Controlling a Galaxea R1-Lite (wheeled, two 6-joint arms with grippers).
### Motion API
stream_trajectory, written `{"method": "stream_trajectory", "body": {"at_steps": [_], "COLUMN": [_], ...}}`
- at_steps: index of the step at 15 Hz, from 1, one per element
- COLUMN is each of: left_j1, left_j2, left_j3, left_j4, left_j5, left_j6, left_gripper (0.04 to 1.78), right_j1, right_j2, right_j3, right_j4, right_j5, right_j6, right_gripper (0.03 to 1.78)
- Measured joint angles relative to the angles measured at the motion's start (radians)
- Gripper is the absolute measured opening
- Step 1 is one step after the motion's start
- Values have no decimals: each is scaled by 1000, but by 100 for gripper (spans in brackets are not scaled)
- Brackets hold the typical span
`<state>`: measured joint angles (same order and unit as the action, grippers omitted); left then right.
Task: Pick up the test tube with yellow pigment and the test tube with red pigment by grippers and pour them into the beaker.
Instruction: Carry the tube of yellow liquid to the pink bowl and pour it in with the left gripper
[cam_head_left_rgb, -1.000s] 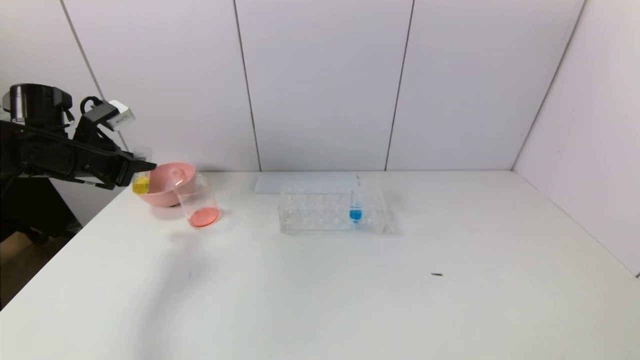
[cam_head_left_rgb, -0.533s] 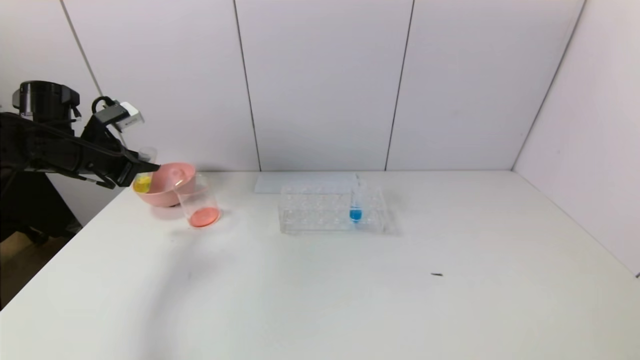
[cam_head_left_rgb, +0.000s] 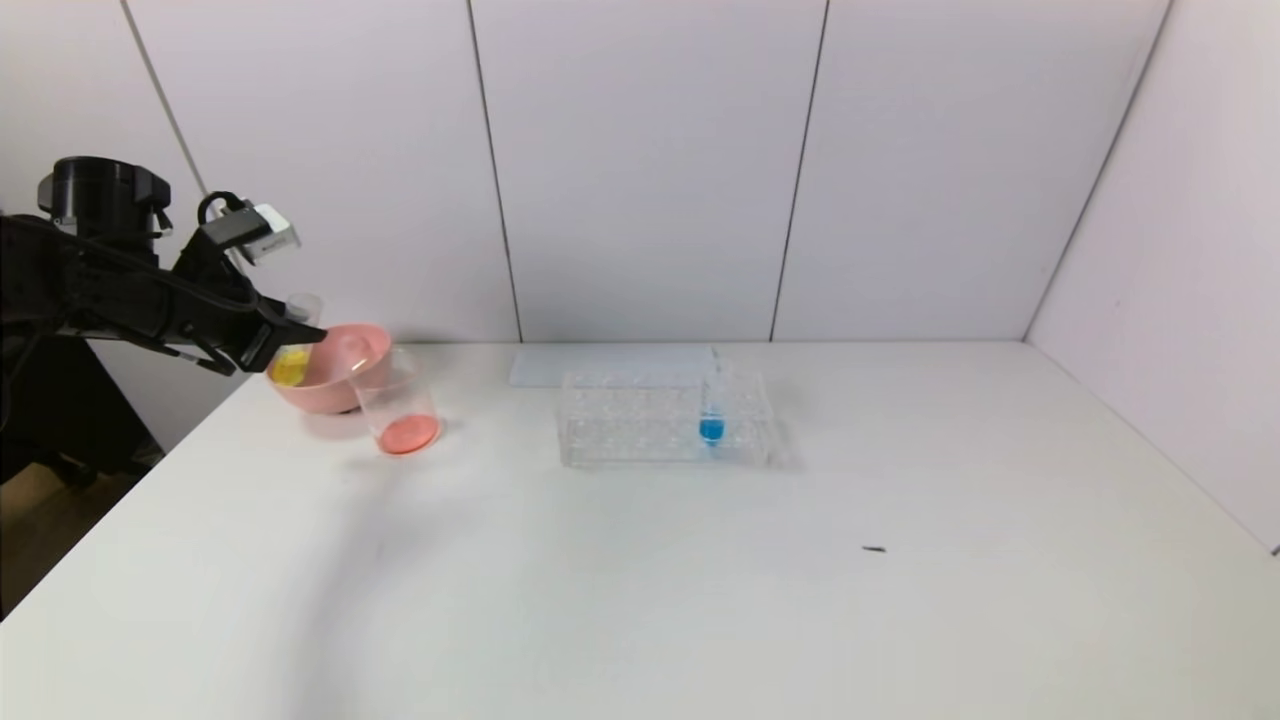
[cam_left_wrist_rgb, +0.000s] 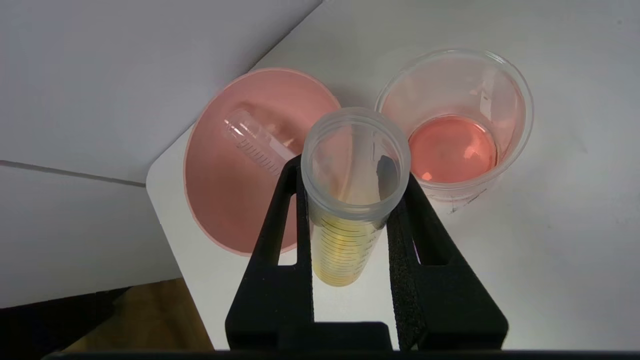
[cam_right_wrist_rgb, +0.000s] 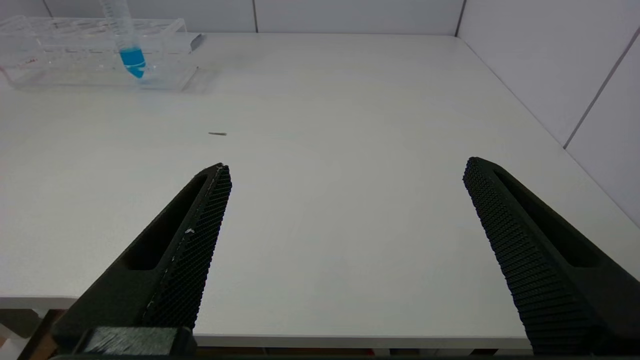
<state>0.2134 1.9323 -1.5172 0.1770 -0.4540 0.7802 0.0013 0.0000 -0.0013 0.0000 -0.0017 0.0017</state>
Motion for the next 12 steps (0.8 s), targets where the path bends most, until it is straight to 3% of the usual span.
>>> {"method": "stream_trajectory", "body": {"at_steps": [3, 7, 12], "left_j1": [-4, -5, -4], "left_j2": [-2, 17, 37], "left_j3": [-36, -158, -199], "left_j4": [79, 306, 339], "left_j5": [0, 2, 9], "left_j6": [51, 175, 215], "left_gripper": [44, 44, 44], "right_j1": [0, 0, 0], "right_j2": [0, 0, 0], "right_j3": [0, 0, 0], "right_j4": [0, 0, 0], "right_j5": [0, 0, 0], "right_j6": [0, 0, 0], "right_gripper": [170, 170, 170]}}
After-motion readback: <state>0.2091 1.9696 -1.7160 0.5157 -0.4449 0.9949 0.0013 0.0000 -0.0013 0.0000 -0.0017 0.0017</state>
